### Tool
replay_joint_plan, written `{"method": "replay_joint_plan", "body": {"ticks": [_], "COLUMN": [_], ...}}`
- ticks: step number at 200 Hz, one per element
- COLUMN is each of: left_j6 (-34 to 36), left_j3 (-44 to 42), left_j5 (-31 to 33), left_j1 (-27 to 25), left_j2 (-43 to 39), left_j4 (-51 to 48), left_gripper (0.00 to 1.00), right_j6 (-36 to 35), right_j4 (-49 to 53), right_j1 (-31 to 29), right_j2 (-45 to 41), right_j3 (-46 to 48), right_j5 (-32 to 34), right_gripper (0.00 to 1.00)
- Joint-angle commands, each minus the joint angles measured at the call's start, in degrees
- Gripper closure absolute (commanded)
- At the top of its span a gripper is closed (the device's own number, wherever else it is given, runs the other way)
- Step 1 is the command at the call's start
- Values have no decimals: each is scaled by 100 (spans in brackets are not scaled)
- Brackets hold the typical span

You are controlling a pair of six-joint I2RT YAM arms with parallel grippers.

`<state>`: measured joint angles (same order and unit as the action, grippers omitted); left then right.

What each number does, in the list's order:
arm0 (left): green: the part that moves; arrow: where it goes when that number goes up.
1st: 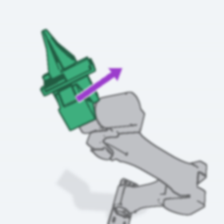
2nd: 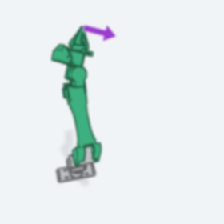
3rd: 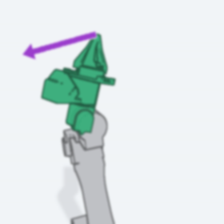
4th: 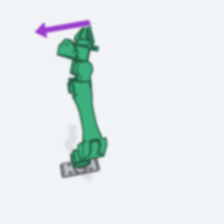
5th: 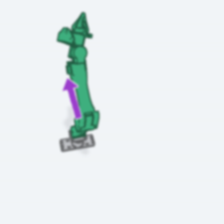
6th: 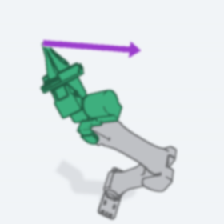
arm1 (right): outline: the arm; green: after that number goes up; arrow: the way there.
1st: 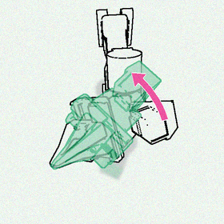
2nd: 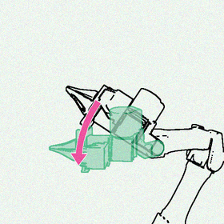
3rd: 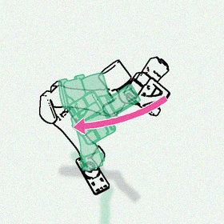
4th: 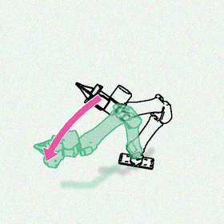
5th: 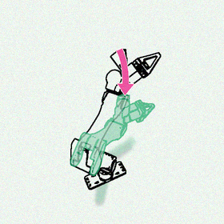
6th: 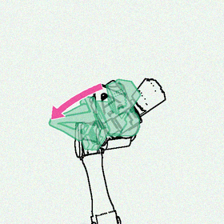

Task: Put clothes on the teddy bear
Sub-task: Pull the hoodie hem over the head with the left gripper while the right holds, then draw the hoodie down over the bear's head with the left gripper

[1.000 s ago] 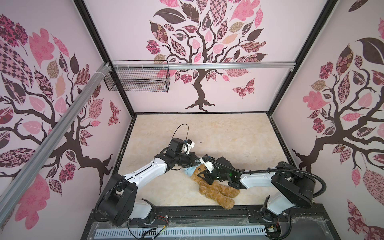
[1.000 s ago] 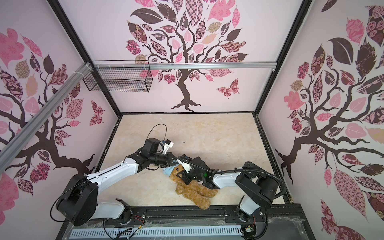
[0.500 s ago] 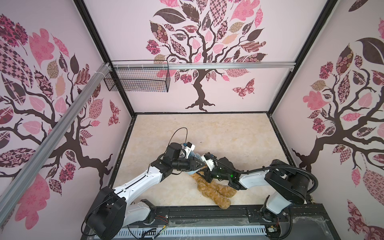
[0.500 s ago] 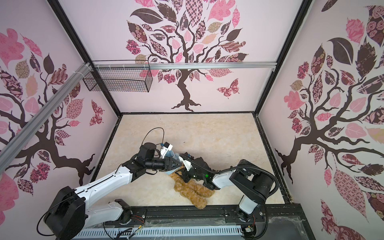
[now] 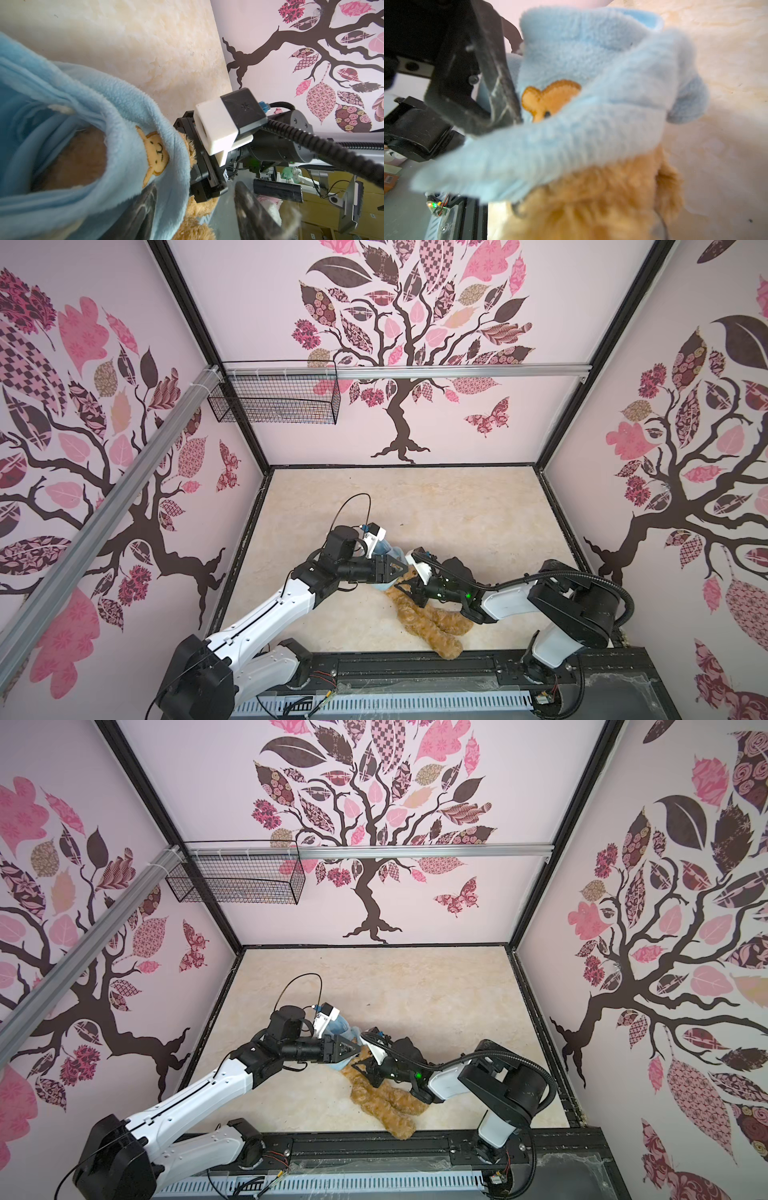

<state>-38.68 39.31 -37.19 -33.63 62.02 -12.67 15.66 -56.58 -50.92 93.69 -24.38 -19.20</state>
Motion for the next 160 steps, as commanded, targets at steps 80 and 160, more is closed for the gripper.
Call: {"method": "replay_joint_plan", "body": {"ticks": [80,160], "left_j6": [1242,2814], "left_j3": [1160,2063], "left_j5": [-155,-43], "left_j1": [1337,1408], "left_j2": [-426,649], "left_j4": [-2299,-3680], "left_gripper": [48,73], "right_j6": [-2005,-3331], "right_j4": [572,1408], "right_j1": [29,8], "right_j2": [-604,-1193], "right_j3": [190,95], "right_j5": [88,428], "right_gripper": [91,92]}}
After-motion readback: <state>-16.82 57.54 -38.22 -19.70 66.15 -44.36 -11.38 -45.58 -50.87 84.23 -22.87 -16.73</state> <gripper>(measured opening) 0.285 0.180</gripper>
